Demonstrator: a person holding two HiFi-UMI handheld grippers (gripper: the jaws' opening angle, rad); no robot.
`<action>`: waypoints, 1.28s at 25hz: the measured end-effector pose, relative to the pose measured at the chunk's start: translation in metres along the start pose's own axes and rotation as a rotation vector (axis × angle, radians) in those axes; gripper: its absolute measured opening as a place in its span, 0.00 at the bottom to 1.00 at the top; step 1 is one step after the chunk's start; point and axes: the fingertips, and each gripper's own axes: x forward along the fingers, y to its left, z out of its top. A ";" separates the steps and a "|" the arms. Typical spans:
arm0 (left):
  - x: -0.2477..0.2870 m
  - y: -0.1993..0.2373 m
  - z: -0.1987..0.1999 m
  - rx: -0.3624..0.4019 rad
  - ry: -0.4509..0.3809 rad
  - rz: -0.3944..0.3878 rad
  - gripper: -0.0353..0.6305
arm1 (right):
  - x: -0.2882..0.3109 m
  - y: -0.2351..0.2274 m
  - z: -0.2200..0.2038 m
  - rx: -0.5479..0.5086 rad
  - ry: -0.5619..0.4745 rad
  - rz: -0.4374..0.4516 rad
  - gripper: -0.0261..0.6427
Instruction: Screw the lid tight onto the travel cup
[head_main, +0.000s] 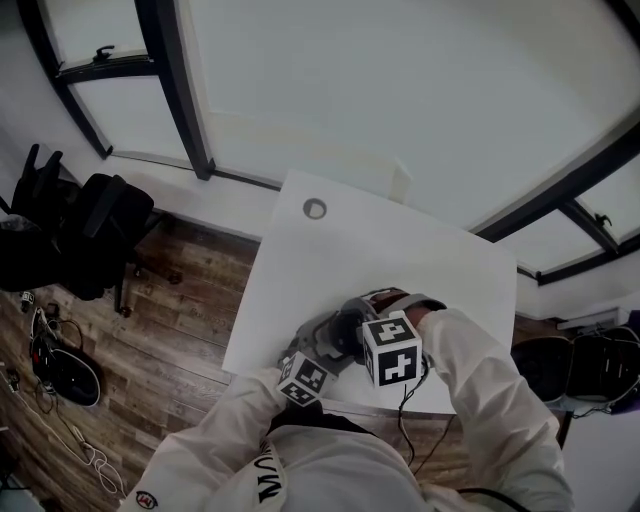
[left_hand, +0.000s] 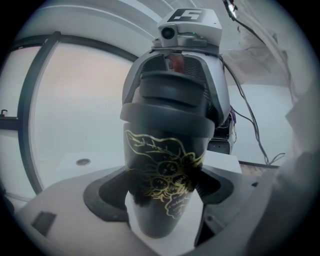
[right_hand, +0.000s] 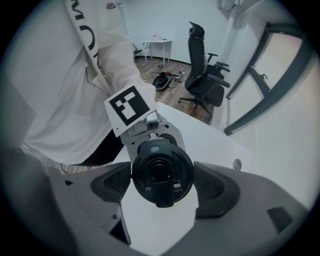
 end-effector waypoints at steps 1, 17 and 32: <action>0.000 -0.001 0.000 0.005 0.001 -0.013 0.67 | 0.000 0.002 0.000 -0.048 0.001 0.004 0.65; -0.001 -0.005 -0.006 0.018 0.012 -0.052 0.67 | -0.001 -0.004 0.003 0.334 -0.290 -0.006 0.65; 0.004 0.001 -0.004 0.014 0.024 -0.070 0.67 | -0.014 -0.011 -0.005 0.482 -0.861 -0.253 0.65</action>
